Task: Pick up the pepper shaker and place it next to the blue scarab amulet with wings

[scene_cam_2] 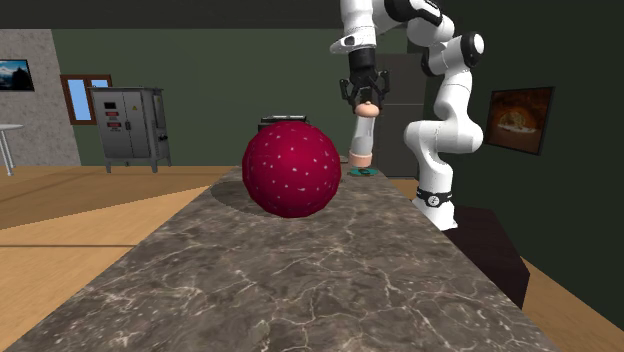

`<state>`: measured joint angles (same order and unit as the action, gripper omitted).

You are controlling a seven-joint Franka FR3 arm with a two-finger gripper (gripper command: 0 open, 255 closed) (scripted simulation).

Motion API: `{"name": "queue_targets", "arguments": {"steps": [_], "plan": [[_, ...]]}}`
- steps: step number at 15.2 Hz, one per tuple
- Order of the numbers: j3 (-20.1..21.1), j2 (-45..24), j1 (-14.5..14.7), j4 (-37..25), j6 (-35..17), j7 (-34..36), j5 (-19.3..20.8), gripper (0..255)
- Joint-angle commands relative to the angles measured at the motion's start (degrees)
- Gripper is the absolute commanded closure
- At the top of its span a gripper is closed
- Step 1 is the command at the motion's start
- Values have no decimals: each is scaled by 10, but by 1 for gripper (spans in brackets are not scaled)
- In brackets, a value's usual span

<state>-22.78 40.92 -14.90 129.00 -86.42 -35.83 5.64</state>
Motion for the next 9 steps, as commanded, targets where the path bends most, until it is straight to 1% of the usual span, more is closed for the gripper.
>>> {"name": "queue_targets", "arguments": {"steps": [1,9], "plan": [[-3,3,-2,18,-15,-2,3,255],[-13,12,-8,84,-72,-7,13,255]]}}
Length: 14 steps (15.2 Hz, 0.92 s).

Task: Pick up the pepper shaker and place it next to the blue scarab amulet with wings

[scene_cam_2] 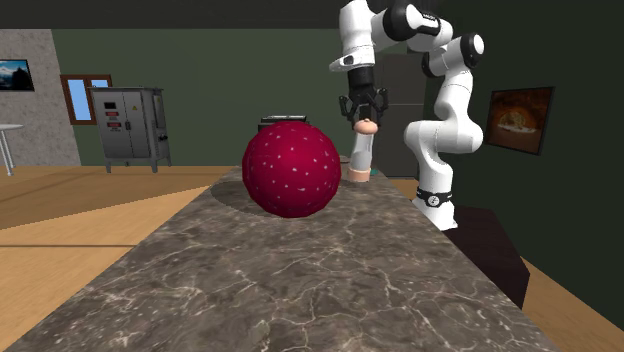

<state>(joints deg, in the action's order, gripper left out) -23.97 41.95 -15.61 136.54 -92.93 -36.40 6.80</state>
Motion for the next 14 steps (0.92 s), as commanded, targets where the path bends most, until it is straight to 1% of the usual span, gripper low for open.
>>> {"name": "queue_targets", "arguments": {"steps": [1,2,10,11,14], "plan": [[-3,2,-2,16,-15,-1,3,255],[-5,2,-3,29,-27,-3,5,255],[-6,2,-3,29,-27,-2,5,255],[-6,2,-3,29,-27,-2,5,0],[-6,2,-3,29,-27,-2,5,0]]}}
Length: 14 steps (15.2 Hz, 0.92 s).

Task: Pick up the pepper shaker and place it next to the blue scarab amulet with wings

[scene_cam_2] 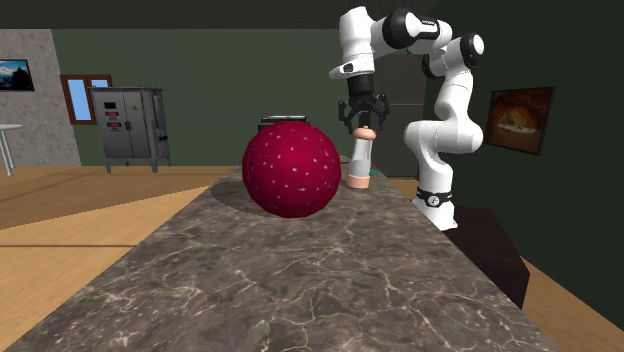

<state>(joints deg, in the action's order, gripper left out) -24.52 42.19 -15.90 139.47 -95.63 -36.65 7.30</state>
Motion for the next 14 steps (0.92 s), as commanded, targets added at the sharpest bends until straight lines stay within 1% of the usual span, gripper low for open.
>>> {"name": "queue_targets", "arguments": {"steps": [1,2,6,14], "plan": [[0,0,0,0,0,0,0,0],[0,0,0,0,0,0,0,0],[4,-15,6,-83,67,-4,-8,0],[4,-15,6,-83,67,-4,-8,0]]}}
